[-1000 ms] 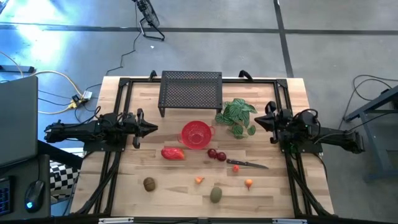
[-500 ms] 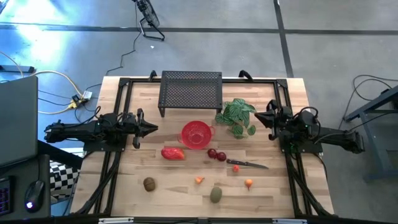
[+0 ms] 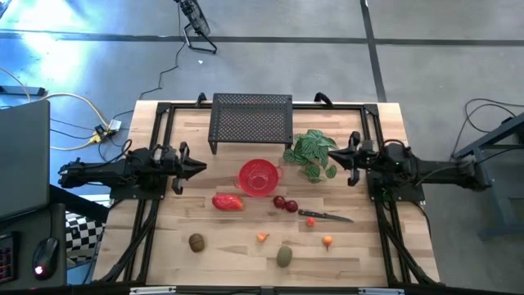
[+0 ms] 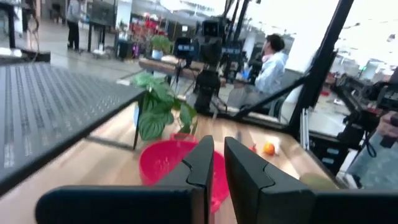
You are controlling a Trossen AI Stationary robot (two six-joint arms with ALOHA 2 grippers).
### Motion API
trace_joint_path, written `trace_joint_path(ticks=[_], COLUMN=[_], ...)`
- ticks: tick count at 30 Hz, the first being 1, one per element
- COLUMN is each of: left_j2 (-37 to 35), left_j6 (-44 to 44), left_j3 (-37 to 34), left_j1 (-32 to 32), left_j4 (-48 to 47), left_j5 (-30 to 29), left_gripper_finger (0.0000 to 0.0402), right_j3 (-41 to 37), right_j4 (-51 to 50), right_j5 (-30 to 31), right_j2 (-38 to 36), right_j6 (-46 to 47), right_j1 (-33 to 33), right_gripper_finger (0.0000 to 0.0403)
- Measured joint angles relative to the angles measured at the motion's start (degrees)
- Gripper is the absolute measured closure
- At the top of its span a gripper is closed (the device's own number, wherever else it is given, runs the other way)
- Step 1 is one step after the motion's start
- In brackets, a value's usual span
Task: Pick & Place Fruit
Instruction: Put the red strainer bowl on the shelf
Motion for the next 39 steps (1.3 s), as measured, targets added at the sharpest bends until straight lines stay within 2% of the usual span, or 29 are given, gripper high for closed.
trace_joint_path(ticks=[8, 12, 15, 21, 26, 31, 37, 39], left_j2=[5.3, 10.8, 16.4, 30.6, 43.2, 52.7, 59.1, 60.6], left_j6=[-0.5, -0.6, -0.5, 0.2, 7.0, 15.3, 21.8, 22.4], left_j3=[2.3, 3.2, 4.6, 10.6, 18.0, 27.5, 37.7, 39.5], left_j1=[0.0, 0.0, 0.0, 0.0, -1.2, -4.0, -6.2, -6.2], left_j4=[-0.2, 4.9, 8.4, 8.7, 8.6, 3.8, -9.3, -10.9], left_j5=[0.0, 0.0, 0.3, 0.4, 0.4, 0.4, 0.5, 0.7], left_gripper_finger=[0.0367, 0.0367, 0.0367, 0.0367, 0.0367, 0.0367, 0.0367, 0.0367], right_j3=[0.3, 0.4, 0.4, 0.4, 0.4, 0.4, 0.4, 0.4], right_j4=[-5.8, -6.5, -6.5, -6.6, -6.6, -6.6, -6.7, -6.7], right_j5=[7.3, 11.1, 13.2, 16.7, 17.8, 17.8, 17.8, 17.8], right_j2=[2.1, 2.1, 2.1, 2.1, 2.1, 2.1, 2.1, 2.1], right_j6=[0.2, 0.9, 0.9, 0.9, 0.9, 1.4, 1.4, 1.4], right_j1=[-0.1, -0.1, -0.1, -0.1, -0.1, -0.1, -0.1, -0.1], right_gripper_finger=[0.04, 0.04, 0.04, 0.04, 0.04, 0.04, 0.04, 0.04])
